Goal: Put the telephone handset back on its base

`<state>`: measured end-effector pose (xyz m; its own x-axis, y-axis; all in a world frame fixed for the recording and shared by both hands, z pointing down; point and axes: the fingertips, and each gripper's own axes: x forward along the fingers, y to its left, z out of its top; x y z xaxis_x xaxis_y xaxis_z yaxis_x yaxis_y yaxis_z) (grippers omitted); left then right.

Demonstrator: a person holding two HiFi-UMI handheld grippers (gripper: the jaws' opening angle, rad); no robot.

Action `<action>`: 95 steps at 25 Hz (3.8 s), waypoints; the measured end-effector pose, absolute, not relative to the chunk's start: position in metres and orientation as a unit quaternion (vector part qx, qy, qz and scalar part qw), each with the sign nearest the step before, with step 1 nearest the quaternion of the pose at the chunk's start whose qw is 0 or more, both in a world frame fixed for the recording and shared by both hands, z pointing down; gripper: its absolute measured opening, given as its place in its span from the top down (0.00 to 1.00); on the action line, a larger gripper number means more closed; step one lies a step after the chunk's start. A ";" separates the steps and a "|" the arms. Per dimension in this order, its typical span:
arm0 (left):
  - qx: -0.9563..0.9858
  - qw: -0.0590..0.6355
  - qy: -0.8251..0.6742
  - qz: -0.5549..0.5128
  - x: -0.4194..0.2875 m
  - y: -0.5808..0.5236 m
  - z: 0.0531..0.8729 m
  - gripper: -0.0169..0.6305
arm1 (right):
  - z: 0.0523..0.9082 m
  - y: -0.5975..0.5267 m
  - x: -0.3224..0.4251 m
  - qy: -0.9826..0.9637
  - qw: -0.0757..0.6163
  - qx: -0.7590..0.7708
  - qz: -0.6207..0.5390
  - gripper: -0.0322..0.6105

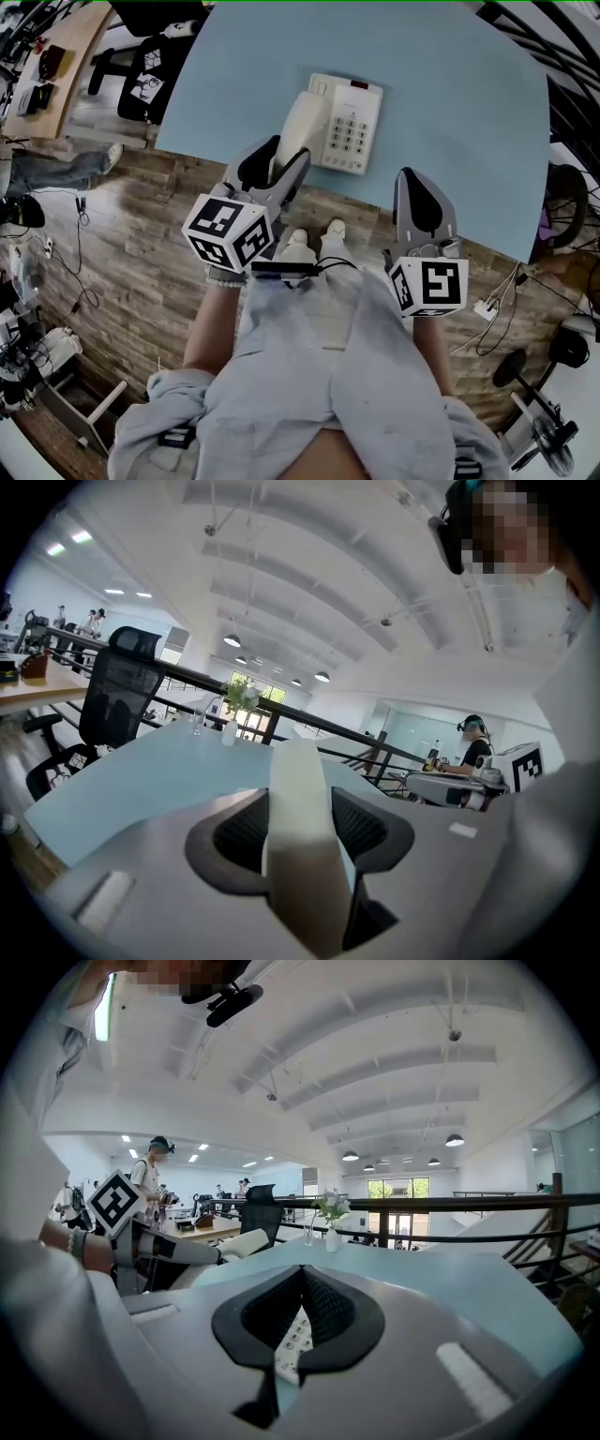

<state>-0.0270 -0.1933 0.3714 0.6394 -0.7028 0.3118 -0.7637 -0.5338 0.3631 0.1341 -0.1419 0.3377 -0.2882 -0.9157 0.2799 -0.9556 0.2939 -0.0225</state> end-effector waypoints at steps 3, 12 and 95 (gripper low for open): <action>0.868 0.240 -0.429 0.070 -0.026 -0.200 0.377 0.65 | 0.340 -0.147 0.139 -0.799 0.104 0.585 0.093 0.94; 0.856 0.250 -0.445 0.085 -0.018 -0.218 0.395 0.65 | 0.345 -0.160 0.149 -0.806 0.112 0.574 0.093 0.94; 0.783 0.276 -0.501 0.243 0.012 -0.292 0.516 0.65 | 0.377 -0.177 0.162 -0.791 0.131 0.581 0.142 0.94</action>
<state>0.0118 -0.2921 0.5158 0.3791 -0.6513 0.6573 -0.9195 -0.3446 0.1889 0.1617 -0.1766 0.3772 -0.2909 -0.8813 0.3725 -0.9558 0.2849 -0.0723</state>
